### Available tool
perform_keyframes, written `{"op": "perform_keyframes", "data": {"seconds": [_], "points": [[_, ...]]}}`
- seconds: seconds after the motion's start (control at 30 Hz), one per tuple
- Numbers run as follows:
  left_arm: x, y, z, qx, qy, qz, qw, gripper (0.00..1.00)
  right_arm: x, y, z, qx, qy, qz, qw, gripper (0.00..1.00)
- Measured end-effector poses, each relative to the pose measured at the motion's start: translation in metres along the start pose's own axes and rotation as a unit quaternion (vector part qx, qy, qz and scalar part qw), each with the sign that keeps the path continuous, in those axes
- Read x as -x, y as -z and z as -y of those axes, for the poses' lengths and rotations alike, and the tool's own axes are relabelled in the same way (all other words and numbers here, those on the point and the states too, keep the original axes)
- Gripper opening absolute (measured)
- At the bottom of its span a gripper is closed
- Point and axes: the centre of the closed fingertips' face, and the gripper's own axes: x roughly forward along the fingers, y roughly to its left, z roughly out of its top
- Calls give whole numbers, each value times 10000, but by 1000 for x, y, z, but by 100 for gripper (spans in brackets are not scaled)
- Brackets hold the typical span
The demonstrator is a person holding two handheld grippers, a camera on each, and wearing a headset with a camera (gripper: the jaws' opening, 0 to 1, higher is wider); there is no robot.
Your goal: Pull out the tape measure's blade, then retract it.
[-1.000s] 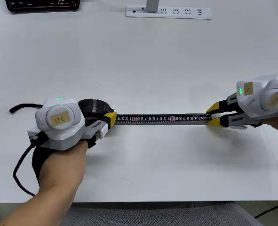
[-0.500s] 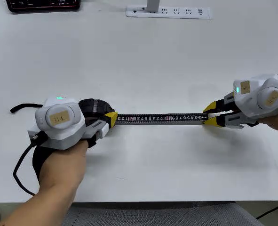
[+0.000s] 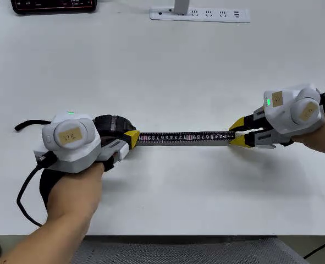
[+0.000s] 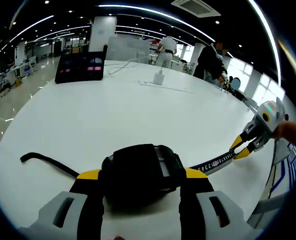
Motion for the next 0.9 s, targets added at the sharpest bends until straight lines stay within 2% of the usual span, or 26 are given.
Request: {"op": "perform_keyframes", "data": {"seconds": [0.9], "points": [[1,0,0,115,68,-31,9999,56,-17,-24,-4,-118,-51,173,9998,9]]}}
